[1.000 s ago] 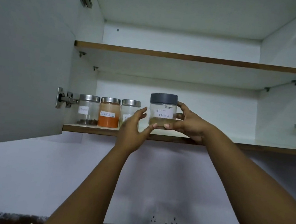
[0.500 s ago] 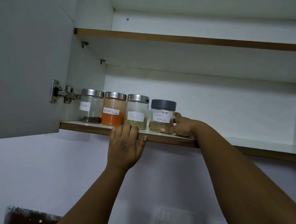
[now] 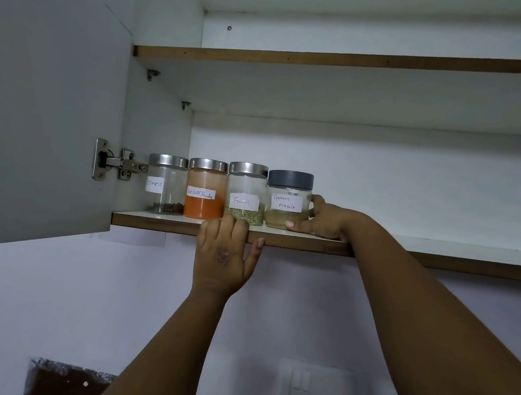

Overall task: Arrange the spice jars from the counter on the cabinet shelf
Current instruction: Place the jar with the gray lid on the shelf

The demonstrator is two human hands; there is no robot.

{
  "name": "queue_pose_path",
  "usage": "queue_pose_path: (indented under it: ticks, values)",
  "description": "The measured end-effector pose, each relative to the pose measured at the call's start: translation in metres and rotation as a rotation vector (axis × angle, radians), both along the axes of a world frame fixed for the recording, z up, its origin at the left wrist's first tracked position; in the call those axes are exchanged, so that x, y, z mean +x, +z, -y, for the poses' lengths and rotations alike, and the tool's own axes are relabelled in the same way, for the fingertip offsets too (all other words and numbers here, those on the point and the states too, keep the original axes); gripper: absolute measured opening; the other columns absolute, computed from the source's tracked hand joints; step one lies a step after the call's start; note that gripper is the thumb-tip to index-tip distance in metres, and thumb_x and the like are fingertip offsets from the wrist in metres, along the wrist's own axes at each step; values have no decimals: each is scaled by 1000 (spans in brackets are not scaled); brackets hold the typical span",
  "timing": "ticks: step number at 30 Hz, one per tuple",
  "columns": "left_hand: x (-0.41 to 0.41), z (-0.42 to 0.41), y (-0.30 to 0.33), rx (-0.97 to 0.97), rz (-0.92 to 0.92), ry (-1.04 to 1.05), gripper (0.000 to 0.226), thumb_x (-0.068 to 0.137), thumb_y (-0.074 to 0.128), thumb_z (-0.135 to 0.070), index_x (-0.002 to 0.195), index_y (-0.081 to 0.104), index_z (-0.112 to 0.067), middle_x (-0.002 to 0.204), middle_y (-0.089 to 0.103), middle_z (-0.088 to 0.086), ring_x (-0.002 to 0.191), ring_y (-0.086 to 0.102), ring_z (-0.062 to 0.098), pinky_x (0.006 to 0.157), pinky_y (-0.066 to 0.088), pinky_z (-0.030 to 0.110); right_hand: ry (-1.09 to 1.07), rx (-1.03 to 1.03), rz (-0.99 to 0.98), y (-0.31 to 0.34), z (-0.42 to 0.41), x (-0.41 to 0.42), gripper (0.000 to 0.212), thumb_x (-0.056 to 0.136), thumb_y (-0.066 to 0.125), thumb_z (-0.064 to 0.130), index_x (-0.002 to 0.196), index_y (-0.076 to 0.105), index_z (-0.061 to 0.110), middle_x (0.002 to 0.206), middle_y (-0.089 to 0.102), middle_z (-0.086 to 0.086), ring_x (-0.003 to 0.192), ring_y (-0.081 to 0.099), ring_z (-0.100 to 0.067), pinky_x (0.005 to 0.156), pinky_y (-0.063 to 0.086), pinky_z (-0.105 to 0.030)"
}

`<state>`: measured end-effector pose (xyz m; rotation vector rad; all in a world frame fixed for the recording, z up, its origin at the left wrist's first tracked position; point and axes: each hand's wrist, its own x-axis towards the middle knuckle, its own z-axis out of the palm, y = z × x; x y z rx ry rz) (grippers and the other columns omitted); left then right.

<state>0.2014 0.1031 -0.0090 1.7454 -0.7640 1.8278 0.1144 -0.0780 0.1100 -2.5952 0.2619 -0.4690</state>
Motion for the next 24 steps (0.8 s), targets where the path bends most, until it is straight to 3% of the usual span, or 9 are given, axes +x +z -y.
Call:
queue_pose_path:
  ticks: [10, 16, 21, 24]
  values:
    - [0, -2, -1, 12, -6, -5, 44, 97, 33, -46, 90, 58, -11, 86, 56, 7, 82, 50, 23, 81, 39, 35, -23, -11, -13, 1, 3, 3, 103, 83, 68, 50, 155, 3, 15, 152, 40, -6, 137, 40, -25, 112, 31, -35]
    - [-2, -5, 1, 39, -19, -32, 38, 95, 40, -43, 88, 58, -11, 85, 55, 6, 81, 49, 23, 80, 40, 36, -74, -31, -67, 3, 0, 0, 118, 76, 71, 57, 155, -5, 13, 157, 31, -8, 141, 33, -28, 115, 29, -41]
    - [-2, -10, 2, 75, -32, -52, 38, 96, 38, -44, 88, 57, -12, 86, 53, 5, 81, 48, 22, 83, 38, 35, -172, -17, -80, 3, -6, -7, 112, 80, 68, 58, 153, 0, 6, 159, 23, -12, 142, 30, -31, 111, 31, -40]
    - [-5, -13, 2, 100, -64, -76, 37, 97, 40, -44, 89, 57, -12, 87, 53, 4, 81, 47, 22, 83, 37, 34, -222, 16, -95, -2, -15, -17, 115, 84, 60, 61, 153, -13, 6, 162, 9, -15, 146, 19, -33, 114, 24, -42]
